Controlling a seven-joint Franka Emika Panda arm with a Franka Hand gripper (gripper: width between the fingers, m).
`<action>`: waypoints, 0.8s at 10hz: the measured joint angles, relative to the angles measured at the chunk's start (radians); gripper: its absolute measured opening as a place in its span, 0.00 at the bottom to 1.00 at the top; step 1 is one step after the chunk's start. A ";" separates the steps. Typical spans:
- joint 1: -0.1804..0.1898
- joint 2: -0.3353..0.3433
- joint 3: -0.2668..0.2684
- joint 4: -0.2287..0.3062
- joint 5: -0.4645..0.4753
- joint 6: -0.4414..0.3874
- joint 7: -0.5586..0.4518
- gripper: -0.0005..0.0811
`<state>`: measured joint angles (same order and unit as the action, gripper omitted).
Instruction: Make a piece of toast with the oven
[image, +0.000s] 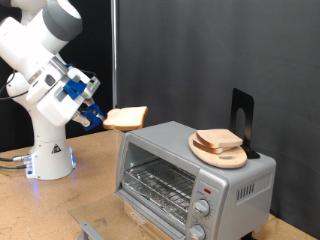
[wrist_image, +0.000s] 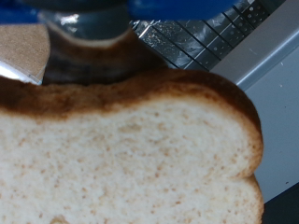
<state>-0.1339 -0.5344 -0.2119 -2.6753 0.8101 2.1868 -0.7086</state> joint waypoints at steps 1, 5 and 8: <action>0.000 0.002 0.001 0.000 0.000 0.000 -0.001 0.60; -0.012 0.047 -0.019 -0.070 -0.002 0.112 -0.100 0.60; -0.014 0.163 -0.046 -0.089 0.031 0.189 -0.178 0.60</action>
<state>-0.1476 -0.3717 -0.2577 -2.7639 0.8408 2.3760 -0.8864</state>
